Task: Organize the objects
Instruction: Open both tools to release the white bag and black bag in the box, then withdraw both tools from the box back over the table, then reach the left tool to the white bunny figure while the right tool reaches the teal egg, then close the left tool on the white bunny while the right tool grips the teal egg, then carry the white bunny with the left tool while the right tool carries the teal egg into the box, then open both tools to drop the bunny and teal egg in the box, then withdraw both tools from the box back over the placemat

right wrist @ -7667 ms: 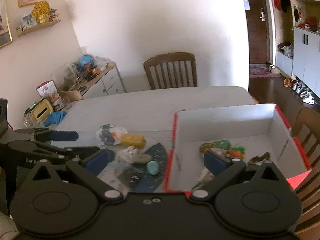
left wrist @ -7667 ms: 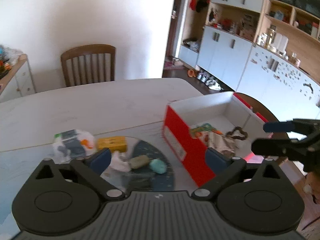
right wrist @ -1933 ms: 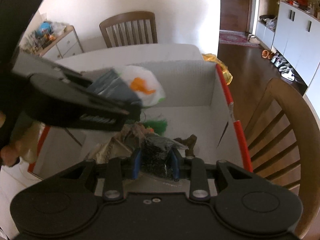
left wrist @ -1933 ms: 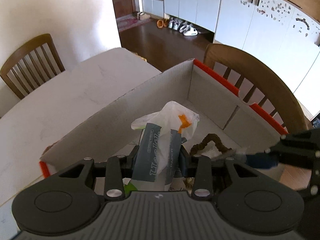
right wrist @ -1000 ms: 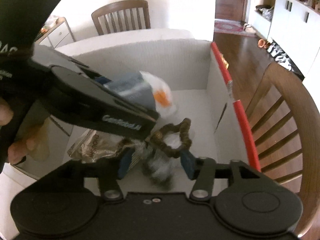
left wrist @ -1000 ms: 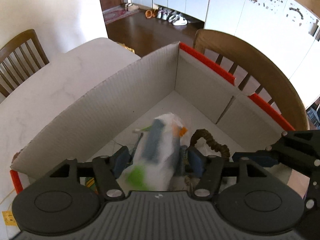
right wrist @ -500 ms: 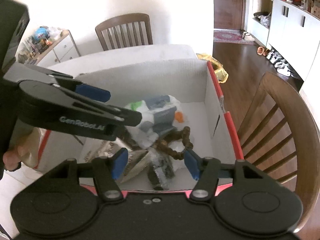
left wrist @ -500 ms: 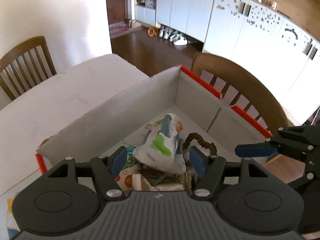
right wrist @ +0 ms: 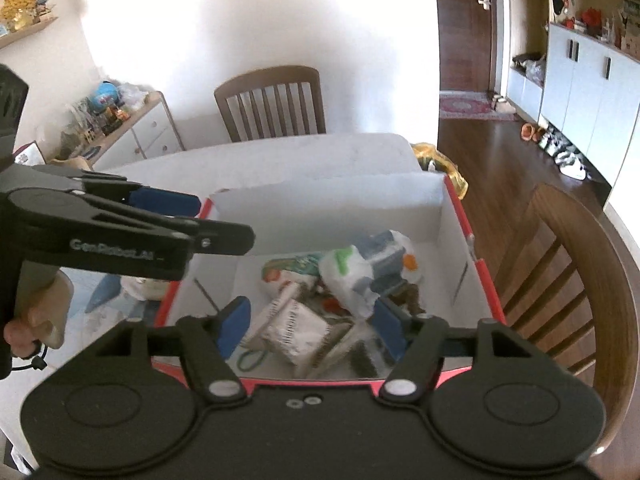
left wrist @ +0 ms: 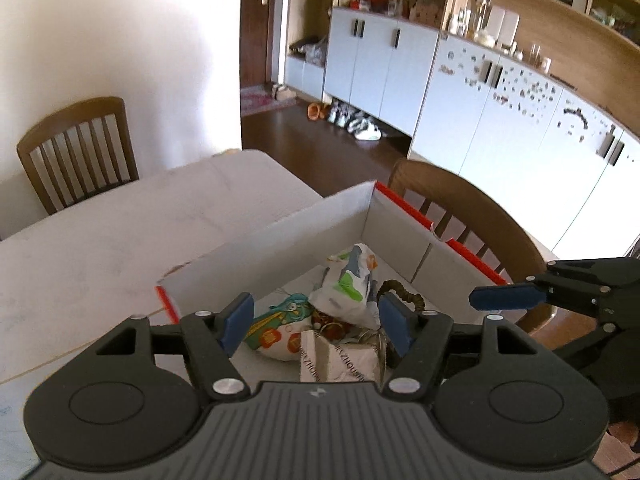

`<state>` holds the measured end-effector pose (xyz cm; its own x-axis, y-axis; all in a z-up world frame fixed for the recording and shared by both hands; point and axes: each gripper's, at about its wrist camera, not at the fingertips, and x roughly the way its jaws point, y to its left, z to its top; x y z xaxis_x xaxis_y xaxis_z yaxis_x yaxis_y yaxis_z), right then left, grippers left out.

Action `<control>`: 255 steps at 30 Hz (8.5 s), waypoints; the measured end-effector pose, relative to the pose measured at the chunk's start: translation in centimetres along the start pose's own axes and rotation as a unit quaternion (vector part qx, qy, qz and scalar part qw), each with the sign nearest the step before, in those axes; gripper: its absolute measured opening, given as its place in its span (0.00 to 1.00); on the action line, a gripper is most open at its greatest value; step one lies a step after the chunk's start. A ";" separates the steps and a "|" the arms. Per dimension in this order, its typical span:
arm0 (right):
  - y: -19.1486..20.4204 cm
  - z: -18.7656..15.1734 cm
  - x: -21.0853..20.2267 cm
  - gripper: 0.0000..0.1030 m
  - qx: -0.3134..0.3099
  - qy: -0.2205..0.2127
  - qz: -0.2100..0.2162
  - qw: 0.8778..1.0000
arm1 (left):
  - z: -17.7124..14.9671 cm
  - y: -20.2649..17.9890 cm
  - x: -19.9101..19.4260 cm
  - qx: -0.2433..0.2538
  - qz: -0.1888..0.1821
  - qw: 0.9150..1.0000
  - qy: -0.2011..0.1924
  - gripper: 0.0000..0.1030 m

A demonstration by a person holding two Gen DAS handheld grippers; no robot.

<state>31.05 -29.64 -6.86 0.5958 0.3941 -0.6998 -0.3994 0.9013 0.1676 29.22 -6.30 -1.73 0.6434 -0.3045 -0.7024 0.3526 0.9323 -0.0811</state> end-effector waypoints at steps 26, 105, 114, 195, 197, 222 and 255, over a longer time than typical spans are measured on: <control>12.4 0.1 0.6 0.96 -0.006 -0.027 0.016 0.999 | -6.9 10.0 -10.3 -0.044 0.020 0.997 -0.059 0.98; 20.1 -4.8 18.9 0.29 -0.009 0.056 -0.075 0.996 | -14.6 23.1 4.3 -0.109 -0.035 0.991 0.066 0.34; 20.1 -4.4 16.2 0.29 0.000 0.039 -0.068 0.997 | -15.2 22.4 1.5 -0.122 -0.017 0.990 0.066 0.33; -2.9 -1.7 5.4 0.29 -0.003 0.029 -0.031 0.999 | -0.6 -3.1 8.9 -0.017 0.040 0.996 0.078 0.34; -3.0 -1.9 6.0 0.29 -0.004 0.037 -0.035 0.999 | -0.5 -3.2 9.8 -0.017 0.042 0.995 0.088 0.34; -5.1 -2.2 9.0 0.32 -0.006 0.076 -0.042 0.996 | -1.8 -4.1 14.3 -0.023 0.037 0.989 0.139 0.36; -1.8 -1.2 -0.8 0.38 0.014 -0.017 0.016 1.000 | -3.6 -3.7 -0.8 -0.066 0.046 0.997 -0.003 0.48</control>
<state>30.45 -31.75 -7.48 0.6064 0.4275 -0.6705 -0.3982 0.8931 0.2093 24.96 -8.79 -3.35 0.6734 -0.2164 -0.7069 0.1997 0.9739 -0.1078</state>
